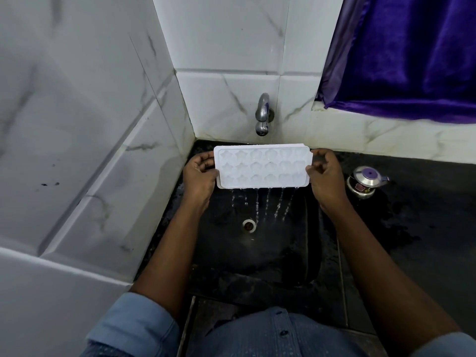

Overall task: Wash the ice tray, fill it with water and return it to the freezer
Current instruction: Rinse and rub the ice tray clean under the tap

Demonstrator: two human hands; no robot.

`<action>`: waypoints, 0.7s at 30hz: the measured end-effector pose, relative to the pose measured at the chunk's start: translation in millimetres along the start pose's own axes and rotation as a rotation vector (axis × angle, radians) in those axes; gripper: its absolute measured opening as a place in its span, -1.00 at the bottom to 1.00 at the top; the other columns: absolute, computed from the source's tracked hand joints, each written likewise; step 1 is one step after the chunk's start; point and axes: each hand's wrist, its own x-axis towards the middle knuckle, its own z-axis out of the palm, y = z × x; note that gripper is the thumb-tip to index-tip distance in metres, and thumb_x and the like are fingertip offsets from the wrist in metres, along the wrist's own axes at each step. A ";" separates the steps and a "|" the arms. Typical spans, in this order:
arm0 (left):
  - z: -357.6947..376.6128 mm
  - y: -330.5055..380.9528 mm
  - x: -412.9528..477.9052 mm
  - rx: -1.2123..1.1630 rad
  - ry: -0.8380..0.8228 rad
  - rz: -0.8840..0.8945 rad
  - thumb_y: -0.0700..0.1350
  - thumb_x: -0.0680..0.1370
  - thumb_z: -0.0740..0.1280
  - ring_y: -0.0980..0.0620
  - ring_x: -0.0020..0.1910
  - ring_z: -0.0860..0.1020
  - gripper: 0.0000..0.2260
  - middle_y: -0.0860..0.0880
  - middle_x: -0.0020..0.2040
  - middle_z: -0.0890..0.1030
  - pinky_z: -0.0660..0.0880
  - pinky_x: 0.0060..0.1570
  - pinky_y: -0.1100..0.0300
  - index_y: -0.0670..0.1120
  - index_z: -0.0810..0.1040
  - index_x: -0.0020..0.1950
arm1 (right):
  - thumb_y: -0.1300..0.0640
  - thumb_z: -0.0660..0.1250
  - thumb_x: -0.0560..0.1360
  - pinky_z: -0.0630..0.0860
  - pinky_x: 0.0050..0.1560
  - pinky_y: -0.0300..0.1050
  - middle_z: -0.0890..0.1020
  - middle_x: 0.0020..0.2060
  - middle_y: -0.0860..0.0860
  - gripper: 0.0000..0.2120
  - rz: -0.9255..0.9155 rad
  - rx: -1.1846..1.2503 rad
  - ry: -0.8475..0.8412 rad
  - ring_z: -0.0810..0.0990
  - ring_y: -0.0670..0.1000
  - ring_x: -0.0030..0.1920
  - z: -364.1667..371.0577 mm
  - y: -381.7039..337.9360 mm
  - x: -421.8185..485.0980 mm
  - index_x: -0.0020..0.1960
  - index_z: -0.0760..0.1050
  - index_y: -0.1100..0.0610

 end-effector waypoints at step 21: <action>-11.1 9.6 -10.6 0.148 -0.050 0.164 -0.57 0.49 0.29 0.18 -0.12 0.67 -0.59 -0.02 -0.01 0.71 0.62 -0.05 0.24 -0.18 0.62 0.19 | 0.35 0.27 0.61 0.47 0.02 -0.36 0.56 0.00 -0.15 -0.68 -0.146 -0.008 -0.016 0.54 -0.21 -0.05 -5.6 -11.0 -15.0 0.24 0.42 -0.01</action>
